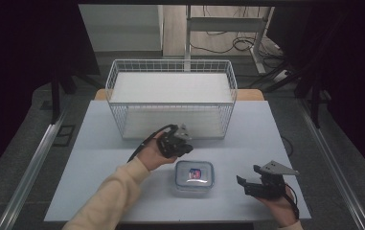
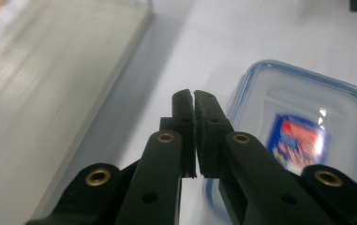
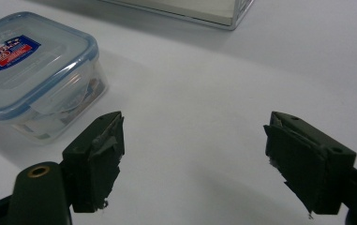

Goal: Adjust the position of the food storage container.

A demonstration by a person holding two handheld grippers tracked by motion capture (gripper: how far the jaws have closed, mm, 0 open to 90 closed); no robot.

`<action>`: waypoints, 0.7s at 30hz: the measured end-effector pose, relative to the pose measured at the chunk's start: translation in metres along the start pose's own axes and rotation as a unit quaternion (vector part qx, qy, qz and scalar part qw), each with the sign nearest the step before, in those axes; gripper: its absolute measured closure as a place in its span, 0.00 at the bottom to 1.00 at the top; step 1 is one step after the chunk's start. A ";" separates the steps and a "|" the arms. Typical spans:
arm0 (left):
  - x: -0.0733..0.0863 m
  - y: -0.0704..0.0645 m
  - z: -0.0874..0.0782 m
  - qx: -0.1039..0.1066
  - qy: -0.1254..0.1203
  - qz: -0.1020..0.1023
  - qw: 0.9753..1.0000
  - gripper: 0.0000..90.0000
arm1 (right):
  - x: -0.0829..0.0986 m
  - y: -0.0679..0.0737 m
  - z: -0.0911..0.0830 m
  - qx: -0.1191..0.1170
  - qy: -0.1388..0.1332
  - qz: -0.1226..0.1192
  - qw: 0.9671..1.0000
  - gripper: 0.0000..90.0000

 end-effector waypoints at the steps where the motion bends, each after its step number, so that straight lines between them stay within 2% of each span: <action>1: 0.006 0.001 -0.008 -0.006 -0.009 -0.016 1.000 0.94 | 0.000 0.000 0.000 0.000 -0.001 0.000 1.000 0.22; 4: 0.023 0.002 -0.028 -0.021 -0.031 -0.057 0.998 0.85 | -0.001 0.001 0.000 0.000 0.000 0.000 1.000 0.22; 5: 0.035 0.000 -0.037 -0.034 -0.038 -0.082 0.995 0.71 | -0.002 0.002 0.001 0.001 0.000 -0.001 1.000 0.22; 6: 0.035 0.000 -0.037 -0.034 -0.038 -0.082 0.995 0.64 | -0.002 0.002 0.001 0.001 0.000 -0.001 1.000 0.22; 7: 0.042 -0.002 -0.041 -0.039 -0.038 -0.092 0.994 0.64 | -0.002 0.002 0.001 0.000 0.001 -0.002 1.000 0.22; 9: 0.053 -0.005 -0.046 -0.058 -0.037 -0.108 0.992 0.49 | -0.002 0.004 0.002 -0.001 0.001 -0.002 1.000 0.22; 11: 0.064 -0.008 -0.050 -0.055 -0.037 -0.132 0.989 0.34 | -0.003 0.004 0.003 -0.002 0.003 -0.005 1.000 0.23; 12: 0.069 -0.010 -0.051 -0.049 -0.037 -0.143 0.988 0.34 | -0.003 0.004 0.003 -0.003 0.003 -0.005 1.000 0.25; 14: 0.079 -0.014 -0.054 -0.047 -0.037 -0.157 0.986 0.27 | -0.003 0.005 0.003 -0.009 0.004 -0.005 1.000 0.26; 21: 0.108 -0.024 -0.067 -0.061 -0.039 -0.170 0.983 0.20 | -0.003 0.006 0.004 -0.029 0.013 -0.014 0.999 0.37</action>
Point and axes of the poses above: each handheld gripper's, and its own axes: z roughly forward along the jaws, x roughly out of its underside, y roughly to its left, the point moved 6 cm from there along z, roughly forward along the jaws, and after that the axes turned 2 degrees about y, right-handed, at the moved point
